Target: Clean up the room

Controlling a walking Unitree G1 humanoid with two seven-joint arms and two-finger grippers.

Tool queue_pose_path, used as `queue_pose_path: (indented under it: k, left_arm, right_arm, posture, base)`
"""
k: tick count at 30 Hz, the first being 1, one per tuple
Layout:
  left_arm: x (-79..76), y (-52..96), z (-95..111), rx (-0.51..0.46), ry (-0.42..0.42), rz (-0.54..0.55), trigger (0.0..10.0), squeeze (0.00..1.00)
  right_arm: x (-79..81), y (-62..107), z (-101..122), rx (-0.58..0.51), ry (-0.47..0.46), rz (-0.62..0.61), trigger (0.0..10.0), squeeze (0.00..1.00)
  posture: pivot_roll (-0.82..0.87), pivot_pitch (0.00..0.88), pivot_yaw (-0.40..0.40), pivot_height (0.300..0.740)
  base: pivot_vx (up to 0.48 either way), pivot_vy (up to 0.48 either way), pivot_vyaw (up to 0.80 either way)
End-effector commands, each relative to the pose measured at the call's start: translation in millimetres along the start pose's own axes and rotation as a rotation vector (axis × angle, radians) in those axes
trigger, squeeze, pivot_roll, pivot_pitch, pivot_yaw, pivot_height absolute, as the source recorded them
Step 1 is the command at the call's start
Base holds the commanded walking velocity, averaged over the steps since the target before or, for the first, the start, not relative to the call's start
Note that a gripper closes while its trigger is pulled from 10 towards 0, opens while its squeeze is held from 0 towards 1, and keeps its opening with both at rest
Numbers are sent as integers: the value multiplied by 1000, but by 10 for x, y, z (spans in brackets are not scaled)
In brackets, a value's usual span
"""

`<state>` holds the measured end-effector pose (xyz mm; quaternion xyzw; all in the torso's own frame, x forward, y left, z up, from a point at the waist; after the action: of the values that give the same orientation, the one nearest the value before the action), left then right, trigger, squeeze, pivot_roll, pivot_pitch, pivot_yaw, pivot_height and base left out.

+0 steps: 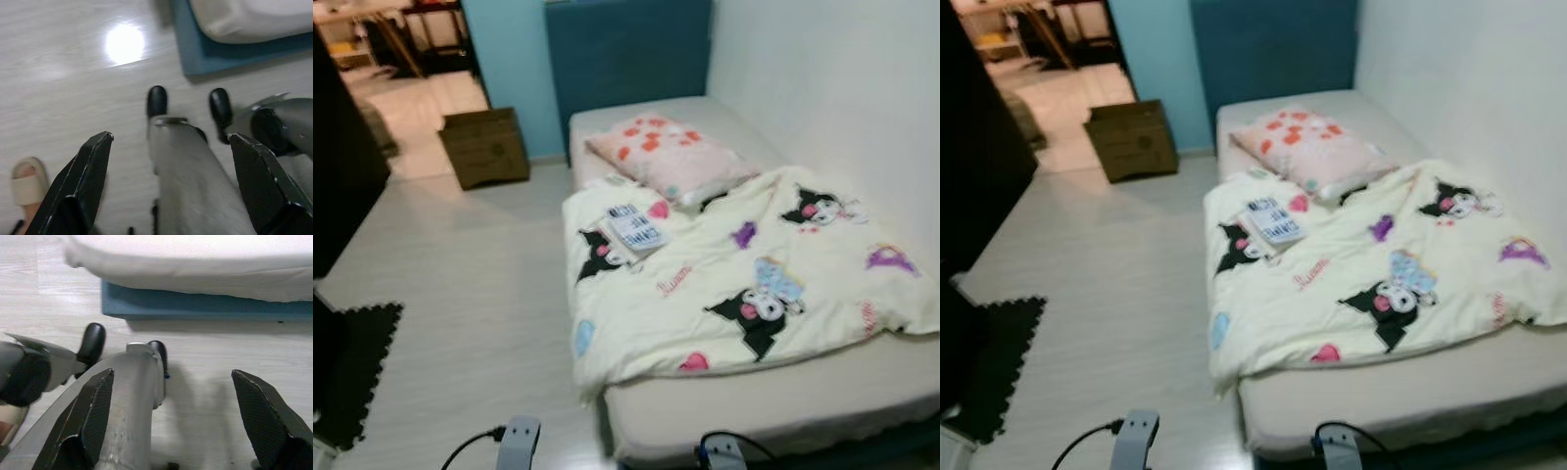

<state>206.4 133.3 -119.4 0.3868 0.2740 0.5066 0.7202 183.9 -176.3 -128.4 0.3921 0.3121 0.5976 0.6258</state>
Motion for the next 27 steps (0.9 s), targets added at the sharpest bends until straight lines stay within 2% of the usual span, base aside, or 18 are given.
queue_pose_path:
  k: [1, 13, 27]
  left_arm:
    - [-2, 15, -100, 24, 11, -3, 10000, 0]
    - [-47, -2, -37, 8, 28, -8, 10000, 0]
    - [-38, -1, -37, 2, 58, 2, 10000, 0]
  right_arm:
    - [-26, 9, -92, 36, -27, -8, 10000, 0]
    - [-110, 21, -85, 31, -20, -20, 10000, 0]
    - [-77, 13, -60, 33, -2, -2, 10000, 0]
  posture:
    - [-188, 46, 52, 740]
    - [-195, 40, 25, 740]
    - [-187, 39, 8, 740]
  base:
    - [0, -409, 0]
    - [0, -431, 0]
    - [0, -438, 0]
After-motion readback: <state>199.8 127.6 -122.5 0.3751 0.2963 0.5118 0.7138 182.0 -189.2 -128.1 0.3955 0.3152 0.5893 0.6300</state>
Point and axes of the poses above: a point about 5 cm out from each wrist's last joint towards the gripper, its own y axis pointing back from the gripper into the wrist, its own z axis along the axis of the wrist's last joint, x = y × z, the point moved 4 cm from there along -y, pointing out of the wrist towards the gripper, and after that the axes turned 15 degrees about -y, right-handed, at the moved point
